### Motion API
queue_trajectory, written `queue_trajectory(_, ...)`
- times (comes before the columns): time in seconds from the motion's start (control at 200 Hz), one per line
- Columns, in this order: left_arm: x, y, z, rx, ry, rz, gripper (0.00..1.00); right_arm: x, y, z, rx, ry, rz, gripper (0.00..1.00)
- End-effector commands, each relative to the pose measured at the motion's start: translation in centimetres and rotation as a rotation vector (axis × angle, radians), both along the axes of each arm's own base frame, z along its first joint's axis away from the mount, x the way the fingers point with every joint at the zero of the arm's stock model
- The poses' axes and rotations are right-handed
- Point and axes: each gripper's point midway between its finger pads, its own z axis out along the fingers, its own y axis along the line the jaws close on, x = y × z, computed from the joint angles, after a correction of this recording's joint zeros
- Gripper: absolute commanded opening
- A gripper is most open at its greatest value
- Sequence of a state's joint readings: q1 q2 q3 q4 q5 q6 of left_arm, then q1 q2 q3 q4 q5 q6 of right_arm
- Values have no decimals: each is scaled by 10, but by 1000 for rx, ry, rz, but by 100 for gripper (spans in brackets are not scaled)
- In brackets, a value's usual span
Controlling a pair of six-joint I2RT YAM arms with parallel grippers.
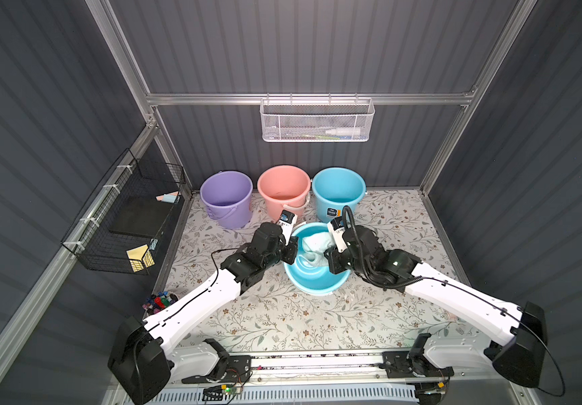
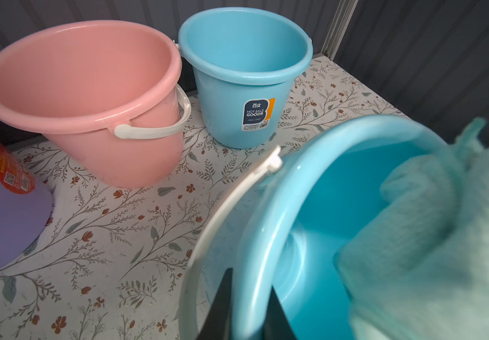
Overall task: Wipe the inside of the bucket with a cloth
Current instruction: Wipe the dirt from the inside of the bucket.
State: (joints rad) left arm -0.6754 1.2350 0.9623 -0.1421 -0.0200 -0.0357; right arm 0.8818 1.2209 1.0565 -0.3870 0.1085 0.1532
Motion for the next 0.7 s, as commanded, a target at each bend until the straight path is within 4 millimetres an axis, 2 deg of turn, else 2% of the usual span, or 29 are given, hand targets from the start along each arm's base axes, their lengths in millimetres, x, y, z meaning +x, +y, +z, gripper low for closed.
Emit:
queue_trajectory(0.0,-2,-3,12,-19,-27,-21,0,-2,-8,15,-310,-385,310,0)
queue_trajectory(0.13,-3,-3,12,-19,-25,-27,0,-14,-15,18,-610,-674,625,0)
queue_trajectory(0.315,-3,-6,10,-20,-19,-39,0,-2,-22,27,-1026,-977,879,0)
queue_trajectory(0.475,-4,-7,9,-22,-14,-48,0,10,-1,43,-1217,-1249,1002,0)
queue_trajectory(0.6,-5,-8,11,-29,-16,-55,0,18,22,56,-1272,-1407,1030,0)
queue_trajectory(0.615,-6,-8,10,-28,-15,-57,0,22,28,47,-1283,-1405,1056,0)
queue_trajectory(0.695,-6,-8,12,-32,-19,-58,0,30,43,43,-1317,-1461,1076,0)
